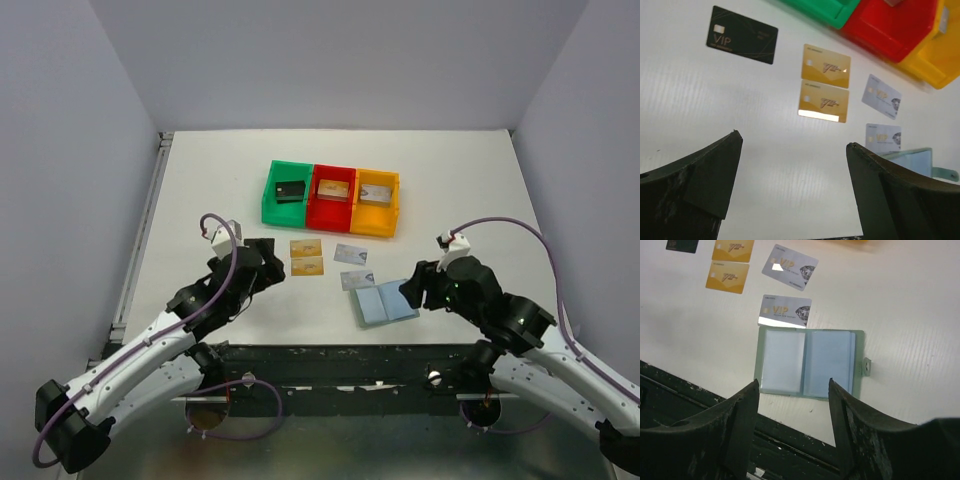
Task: Take the credit cards out of the card holder
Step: Reset both arms
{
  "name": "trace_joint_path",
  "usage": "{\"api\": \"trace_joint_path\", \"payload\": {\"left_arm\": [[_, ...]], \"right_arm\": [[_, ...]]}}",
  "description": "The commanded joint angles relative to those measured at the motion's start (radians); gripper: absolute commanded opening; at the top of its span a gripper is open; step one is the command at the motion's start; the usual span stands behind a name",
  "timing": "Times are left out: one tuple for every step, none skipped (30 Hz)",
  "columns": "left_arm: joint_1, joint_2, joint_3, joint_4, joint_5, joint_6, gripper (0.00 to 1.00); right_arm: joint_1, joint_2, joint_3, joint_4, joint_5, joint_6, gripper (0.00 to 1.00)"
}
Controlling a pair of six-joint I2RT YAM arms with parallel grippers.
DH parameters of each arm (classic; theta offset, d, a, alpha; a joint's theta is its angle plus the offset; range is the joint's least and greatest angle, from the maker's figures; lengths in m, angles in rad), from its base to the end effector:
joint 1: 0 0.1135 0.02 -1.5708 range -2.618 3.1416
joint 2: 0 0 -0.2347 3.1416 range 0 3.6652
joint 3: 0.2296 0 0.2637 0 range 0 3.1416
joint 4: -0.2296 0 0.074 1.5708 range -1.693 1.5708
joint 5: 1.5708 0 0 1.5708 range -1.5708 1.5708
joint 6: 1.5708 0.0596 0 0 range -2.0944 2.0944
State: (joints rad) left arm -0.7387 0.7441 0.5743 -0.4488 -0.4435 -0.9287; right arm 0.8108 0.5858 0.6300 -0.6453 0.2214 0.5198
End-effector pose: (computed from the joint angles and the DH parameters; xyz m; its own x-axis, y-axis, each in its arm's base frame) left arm 0.1760 -0.1257 0.2141 -0.5368 -0.4895 -0.6872 -0.1339 0.8536 -0.5034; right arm 0.1385 0.1267 0.2398 -0.6274 0.0433 -0.7775 -0.3119 0.9009 0.3019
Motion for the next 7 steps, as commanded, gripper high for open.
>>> {"api": "trace_joint_path", "payload": {"left_arm": [[0.004, -0.009, 0.047, -0.283, -0.087, -0.024, 0.99], [0.004, -0.009, 0.047, -0.287, -0.087, -0.024, 0.99], [0.002, -0.011, 0.045, -0.289, -0.087, -0.022, 0.99], [0.004, -0.011, 0.041, -0.292, -0.089, -0.028, 0.99], [0.004, -0.011, 0.041, -0.297, -0.092, -0.039, 0.99], [0.004, -0.011, 0.042, -0.301, -0.092, -0.044, 0.99], [0.004, -0.015, 0.047, -0.304, -0.092, -0.047, 0.99]], "right_arm": [[0.007, -0.017, -0.016, 0.025, 0.090, 0.031, 0.66], [0.007, -0.020, -0.019, 0.027, 0.095, 0.031, 0.66], [0.007, -0.021, -0.019, 0.032, 0.101, 0.028, 0.66], [0.005, -0.024, -0.023, 0.035, 0.107, 0.029, 0.66], [0.005, -0.026, -0.023, 0.036, 0.110, 0.028, 0.67], [0.007, -0.027, -0.024, 0.039, 0.113, 0.028, 0.67], [0.005, -0.027, -0.023, 0.042, 0.113, 0.026, 0.72]]}}
